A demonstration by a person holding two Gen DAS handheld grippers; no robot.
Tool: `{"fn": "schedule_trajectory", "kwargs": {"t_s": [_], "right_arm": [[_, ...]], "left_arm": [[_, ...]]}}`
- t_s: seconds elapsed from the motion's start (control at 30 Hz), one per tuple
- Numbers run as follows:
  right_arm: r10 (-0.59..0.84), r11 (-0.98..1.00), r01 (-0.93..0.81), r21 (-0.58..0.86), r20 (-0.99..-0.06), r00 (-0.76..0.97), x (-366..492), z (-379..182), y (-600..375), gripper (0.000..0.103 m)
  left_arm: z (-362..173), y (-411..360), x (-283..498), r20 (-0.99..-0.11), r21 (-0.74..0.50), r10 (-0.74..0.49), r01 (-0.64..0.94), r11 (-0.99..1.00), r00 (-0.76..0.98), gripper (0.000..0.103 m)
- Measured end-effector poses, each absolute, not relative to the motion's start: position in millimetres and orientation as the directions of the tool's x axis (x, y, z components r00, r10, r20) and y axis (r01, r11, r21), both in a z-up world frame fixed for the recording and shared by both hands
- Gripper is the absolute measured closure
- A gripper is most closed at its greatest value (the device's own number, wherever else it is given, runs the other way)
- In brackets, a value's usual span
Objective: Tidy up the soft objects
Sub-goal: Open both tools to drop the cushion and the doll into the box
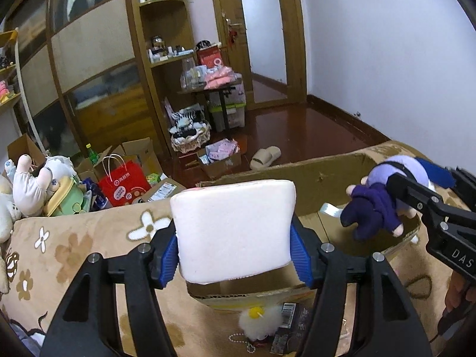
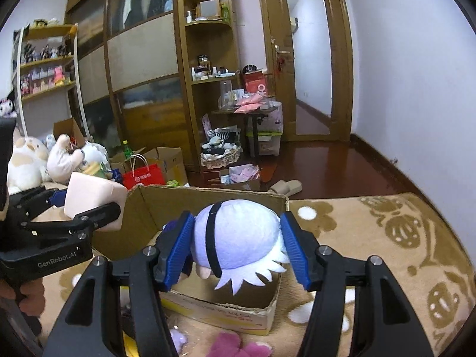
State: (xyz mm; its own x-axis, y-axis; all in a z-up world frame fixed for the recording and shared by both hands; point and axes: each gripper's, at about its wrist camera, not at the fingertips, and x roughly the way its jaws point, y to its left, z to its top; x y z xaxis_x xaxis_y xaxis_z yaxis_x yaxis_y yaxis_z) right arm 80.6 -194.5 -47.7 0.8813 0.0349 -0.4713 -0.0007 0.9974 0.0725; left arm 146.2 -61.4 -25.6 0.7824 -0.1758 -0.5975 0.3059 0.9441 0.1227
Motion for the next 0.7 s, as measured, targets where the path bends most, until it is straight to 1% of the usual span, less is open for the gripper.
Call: {"fn": "schedule_trajectory", "kwargs": {"t_s": [0.23, 0.3, 0.37, 0.43, 0.47, 0.5, 0.57, 0.6, 0.63, 0.7], "right_arm": [[0.034, 0.997, 0.004, 0.079, -0.478, 0.878, 80, -51, -195, 0.038], [0.043, 0.996, 0.000, 0.088, -0.482, 0.875, 81, -51, -196, 0.037], [0.054, 0.995, -0.010, 0.094, -0.483, 0.874, 81, -52, -198, 0.032], [0.053, 0.995, -0.009, 0.095, -0.478, 0.877, 80, -54, -199, 0.019], [0.058, 0.995, -0.012, 0.099, -0.478, 0.876, 79, -55, -200, 0.018], [0.068, 0.994, -0.020, 0.104, -0.480, 0.875, 79, -56, -200, 0.018], [0.075, 0.994, -0.028, 0.103, -0.487, 0.870, 77, -57, -199, 0.017], [0.076, 0.995, -0.031, 0.099, -0.488, 0.870, 77, -57, -198, 0.016], [0.078, 0.995, -0.035, 0.098, -0.488, 0.869, 76, -57, -198, 0.013], [0.087, 0.994, -0.044, 0.101, -0.487, 0.869, 74, -56, -196, 0.011]], "left_arm": [[-31, -64, 144, -0.616, 0.129, -0.172, 0.314, 0.941, 0.769, 0.036], [-33, -64, 147, -0.629, 0.123, -0.171, 0.315, 0.941, 0.758, 0.033], [-35, -64, 148, -0.640, 0.118, -0.171, 0.316, 0.941, 0.749, 0.031], [-40, -63, 148, -0.650, 0.115, -0.172, 0.319, 0.941, 0.740, 0.028], [-42, -63, 148, -0.656, 0.113, -0.172, 0.320, 0.941, 0.735, 0.026], [-43, -61, 147, -0.657, 0.112, -0.170, 0.318, 0.941, 0.734, 0.020], [-42, -60, 146, -0.641, 0.125, -0.156, 0.303, 0.945, 0.751, 0.013], [-41, -60, 145, -0.632, 0.135, -0.151, 0.299, 0.945, 0.760, 0.011], [-41, -60, 144, -0.626, 0.142, -0.147, 0.297, 0.944, 0.766, 0.010], [-40, -60, 143, -0.624, 0.148, -0.144, 0.298, 0.943, 0.768, 0.009]]}}
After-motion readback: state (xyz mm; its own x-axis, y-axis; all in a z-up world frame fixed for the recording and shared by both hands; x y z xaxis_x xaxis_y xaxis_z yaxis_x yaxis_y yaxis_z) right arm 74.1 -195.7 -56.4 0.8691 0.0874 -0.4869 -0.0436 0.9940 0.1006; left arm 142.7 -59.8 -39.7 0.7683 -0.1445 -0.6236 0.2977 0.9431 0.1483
